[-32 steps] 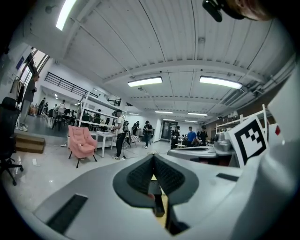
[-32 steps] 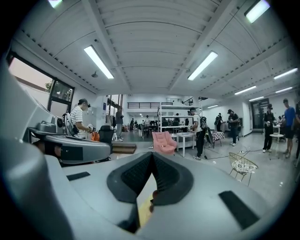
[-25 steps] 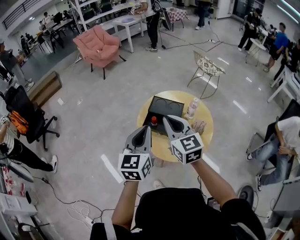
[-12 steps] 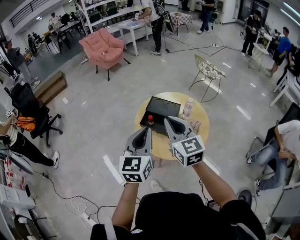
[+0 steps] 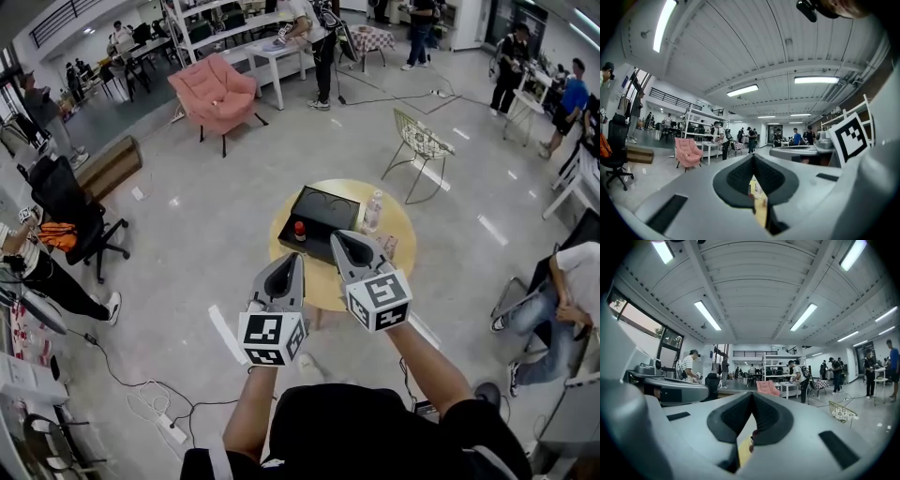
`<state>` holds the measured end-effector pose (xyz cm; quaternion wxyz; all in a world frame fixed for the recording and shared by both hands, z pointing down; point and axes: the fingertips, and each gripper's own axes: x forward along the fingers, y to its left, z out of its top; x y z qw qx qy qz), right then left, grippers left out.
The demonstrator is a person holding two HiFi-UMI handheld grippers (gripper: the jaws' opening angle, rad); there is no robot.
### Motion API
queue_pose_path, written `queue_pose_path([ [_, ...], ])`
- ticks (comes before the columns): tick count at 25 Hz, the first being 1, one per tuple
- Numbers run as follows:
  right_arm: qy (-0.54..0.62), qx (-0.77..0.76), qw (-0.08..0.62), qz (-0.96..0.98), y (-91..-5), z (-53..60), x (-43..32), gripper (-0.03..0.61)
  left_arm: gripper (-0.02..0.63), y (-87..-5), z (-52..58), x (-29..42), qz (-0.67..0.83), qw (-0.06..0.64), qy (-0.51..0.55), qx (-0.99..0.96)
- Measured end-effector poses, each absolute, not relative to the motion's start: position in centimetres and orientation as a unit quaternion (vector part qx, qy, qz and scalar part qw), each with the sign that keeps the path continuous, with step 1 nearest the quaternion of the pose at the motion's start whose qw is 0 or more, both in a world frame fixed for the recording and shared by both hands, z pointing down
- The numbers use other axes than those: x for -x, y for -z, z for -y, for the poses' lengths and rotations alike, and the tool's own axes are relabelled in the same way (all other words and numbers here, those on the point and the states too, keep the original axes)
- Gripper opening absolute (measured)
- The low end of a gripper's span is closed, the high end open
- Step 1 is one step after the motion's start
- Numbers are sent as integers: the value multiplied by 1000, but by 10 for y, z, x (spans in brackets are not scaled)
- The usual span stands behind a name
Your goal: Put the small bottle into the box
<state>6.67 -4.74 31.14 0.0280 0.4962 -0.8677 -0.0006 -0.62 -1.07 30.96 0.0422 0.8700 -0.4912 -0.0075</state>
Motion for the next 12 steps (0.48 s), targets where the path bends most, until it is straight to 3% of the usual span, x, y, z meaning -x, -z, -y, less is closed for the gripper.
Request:
queue_pose_path([
  [12,4,-494,28,869,-311,29,-77,3,9,-305,-6,-5,495,36,11,-868],
])
